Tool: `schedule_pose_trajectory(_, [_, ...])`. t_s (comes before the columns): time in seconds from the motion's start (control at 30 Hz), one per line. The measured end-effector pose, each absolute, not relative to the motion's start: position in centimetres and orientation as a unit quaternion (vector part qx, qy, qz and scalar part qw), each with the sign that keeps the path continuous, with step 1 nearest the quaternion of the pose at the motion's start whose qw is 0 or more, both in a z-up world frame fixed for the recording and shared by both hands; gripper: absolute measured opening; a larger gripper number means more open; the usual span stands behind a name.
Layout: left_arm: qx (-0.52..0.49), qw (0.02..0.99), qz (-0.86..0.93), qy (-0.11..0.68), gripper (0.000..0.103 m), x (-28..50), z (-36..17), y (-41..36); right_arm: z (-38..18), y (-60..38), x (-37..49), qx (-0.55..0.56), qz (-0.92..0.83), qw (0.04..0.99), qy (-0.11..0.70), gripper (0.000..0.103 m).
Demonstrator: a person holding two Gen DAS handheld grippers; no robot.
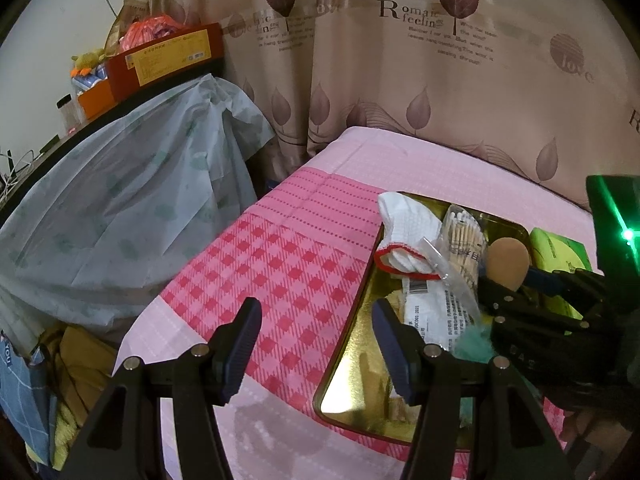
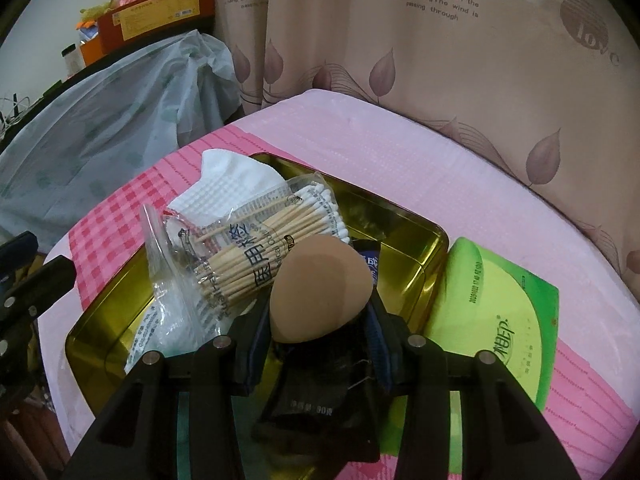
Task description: Organize soft objects
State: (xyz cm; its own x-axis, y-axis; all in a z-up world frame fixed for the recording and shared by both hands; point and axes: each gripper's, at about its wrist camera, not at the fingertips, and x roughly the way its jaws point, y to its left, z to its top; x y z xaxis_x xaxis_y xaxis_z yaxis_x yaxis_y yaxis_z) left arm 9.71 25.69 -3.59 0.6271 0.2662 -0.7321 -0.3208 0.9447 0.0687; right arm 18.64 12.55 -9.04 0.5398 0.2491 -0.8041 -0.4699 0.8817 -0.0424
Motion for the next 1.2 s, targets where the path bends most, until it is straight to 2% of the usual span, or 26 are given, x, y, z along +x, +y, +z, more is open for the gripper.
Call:
schedule_pose_trajectory(0.33, [-0.033, 0.901, 0.157, 0.402, 0.059, 9.8, -3.7, 25.4, -9.1, 12.6, 18.5, -0.127, 0.207, 0.87, 0.429, 0.044])
schedule_pose_trajectory(0.6, [-0.032, 0.902, 0.156, 0.401, 0.059, 9.8, -3.6, 25.2, -8.4, 12.4, 18.0, -0.131, 0.199, 0.879, 0.413, 0.068])
schedule_pose_trajectory(0.87, [-0.032, 0.903, 0.155, 0.4, 0.059, 9.9, -3.6, 25.0, -7.8, 11.9, 17.4, -0.132, 0.197, 0.884, 0.402, 0.078])
schedule_pose_trajectory(1.2, [-0.028, 0.906, 0.15, 0.395, 0.059, 9.9, -3.3, 24.7, -6.3, 11.1, 15.6, -0.124, 0.195, 0.894, 0.385, 0.084])
